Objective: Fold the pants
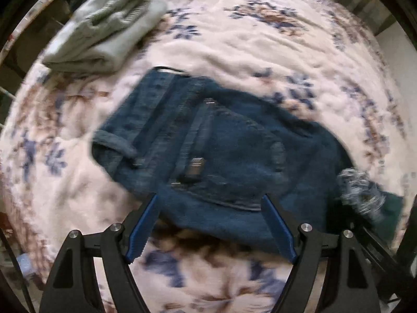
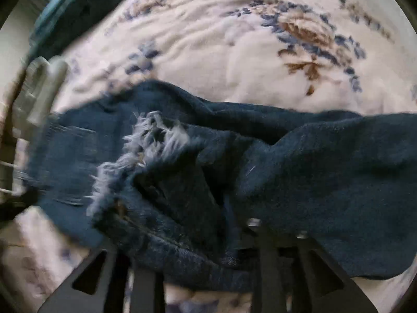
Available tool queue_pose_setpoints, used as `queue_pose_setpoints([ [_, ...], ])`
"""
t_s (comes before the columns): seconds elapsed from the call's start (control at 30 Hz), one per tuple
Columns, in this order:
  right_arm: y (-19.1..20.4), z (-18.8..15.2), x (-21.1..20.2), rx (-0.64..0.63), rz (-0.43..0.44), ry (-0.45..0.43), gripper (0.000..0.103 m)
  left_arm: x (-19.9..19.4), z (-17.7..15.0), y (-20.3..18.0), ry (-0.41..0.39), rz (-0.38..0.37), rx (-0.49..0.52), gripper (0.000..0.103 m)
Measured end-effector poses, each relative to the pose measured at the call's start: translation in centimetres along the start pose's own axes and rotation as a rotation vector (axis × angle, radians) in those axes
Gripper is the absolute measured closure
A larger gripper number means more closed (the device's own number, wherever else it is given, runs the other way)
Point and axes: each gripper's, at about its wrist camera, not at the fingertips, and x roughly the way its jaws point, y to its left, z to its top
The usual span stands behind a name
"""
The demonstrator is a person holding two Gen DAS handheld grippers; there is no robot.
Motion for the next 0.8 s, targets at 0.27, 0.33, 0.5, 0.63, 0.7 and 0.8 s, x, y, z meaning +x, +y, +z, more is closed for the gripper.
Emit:
queue_pose_setpoints([
  [0.27,-8.8,-1.7,-10.8,0.295,0.169,-0.056,0.008,1.7,1.6,-7.3,0.175,-0.388,-0.078,0.024],
  [0.33,-11.8,-2.3,-12.6,0.347,0.127,-0.084,0.008,3.3,1.6,-9.7,0.241,-0.418,-0.053,0.024],
  [0.5,-19.7,-0.8,-12.4,0.472,0.025,-0.068,0.008,7.9,0.6,-14.1,0.338,-0.329,0.057,0.026],
  [0.63,-22.9,-1.3,-11.5,0.526,0.017,-0.055,0.008,8.4,0.0,-15.6,0.254,-0.174,0.186,0.080],
  [0.7,-23.6,-1.4,-11.1,0.517,0.007,-0.049,0.008,7.6,0.1,-15.0,0.182,-0.113,0.215,0.089],
  [0.8,-24.0,-1.4,-10.2,0.506,-0.026,-0.025,0.008,7.6,0.7,-12.1,0.146,-0.022,0.175,0.094],
])
